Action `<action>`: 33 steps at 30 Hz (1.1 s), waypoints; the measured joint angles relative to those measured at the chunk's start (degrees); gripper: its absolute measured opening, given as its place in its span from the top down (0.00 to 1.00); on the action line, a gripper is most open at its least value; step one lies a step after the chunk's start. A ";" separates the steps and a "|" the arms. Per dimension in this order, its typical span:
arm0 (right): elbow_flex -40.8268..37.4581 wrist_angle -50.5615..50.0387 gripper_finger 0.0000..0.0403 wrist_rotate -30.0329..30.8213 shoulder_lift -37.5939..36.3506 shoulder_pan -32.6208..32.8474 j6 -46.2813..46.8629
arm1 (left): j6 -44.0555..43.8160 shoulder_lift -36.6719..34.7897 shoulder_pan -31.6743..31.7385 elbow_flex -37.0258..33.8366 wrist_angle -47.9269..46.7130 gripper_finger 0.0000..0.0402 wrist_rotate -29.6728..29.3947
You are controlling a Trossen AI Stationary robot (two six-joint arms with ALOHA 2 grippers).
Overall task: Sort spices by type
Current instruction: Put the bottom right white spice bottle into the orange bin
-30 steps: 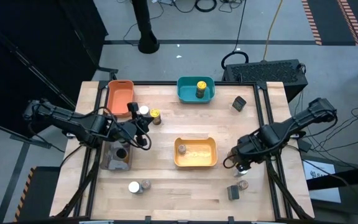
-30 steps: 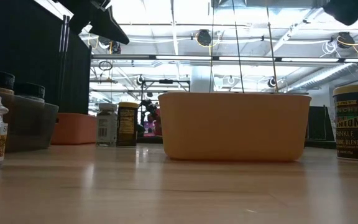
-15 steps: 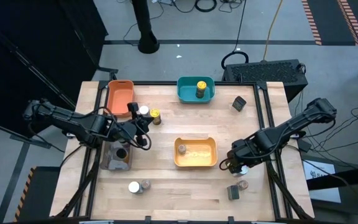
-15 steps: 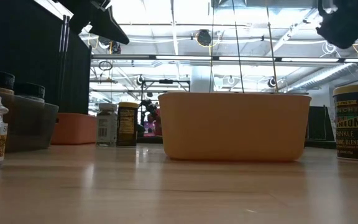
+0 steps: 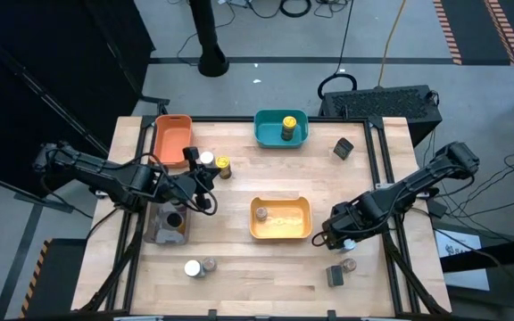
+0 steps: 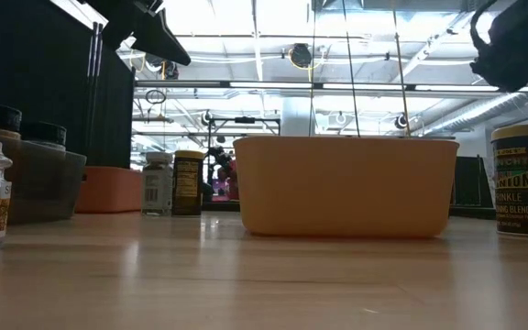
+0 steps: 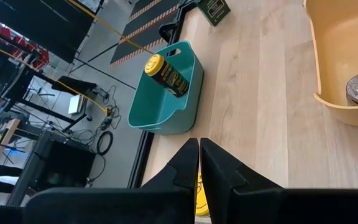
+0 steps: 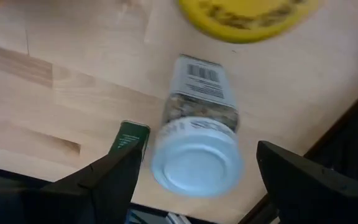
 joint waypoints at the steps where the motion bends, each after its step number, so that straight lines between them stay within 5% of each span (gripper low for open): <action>1: 0.00 0.70 0.24 0.02 0.63 -0.03 -0.63 | 0.00 0.00 0.00 0.00 0.00 0.94 0.00; 7: -0.02 5.72 0.28 0.00 3.50 -0.03 -1.32 | 0.00 0.00 0.00 0.00 0.00 0.94 0.00; 21: 0.00 6.15 0.55 0.72 4.44 -0.03 -4.88 | 0.02 0.00 0.00 0.00 0.72 0.94 0.00; 33: 2.58 14.52 0.54 7.77 4.49 -1.48 -11.55 | 0.48 0.00 0.00 0.00 5.98 0.94 5.61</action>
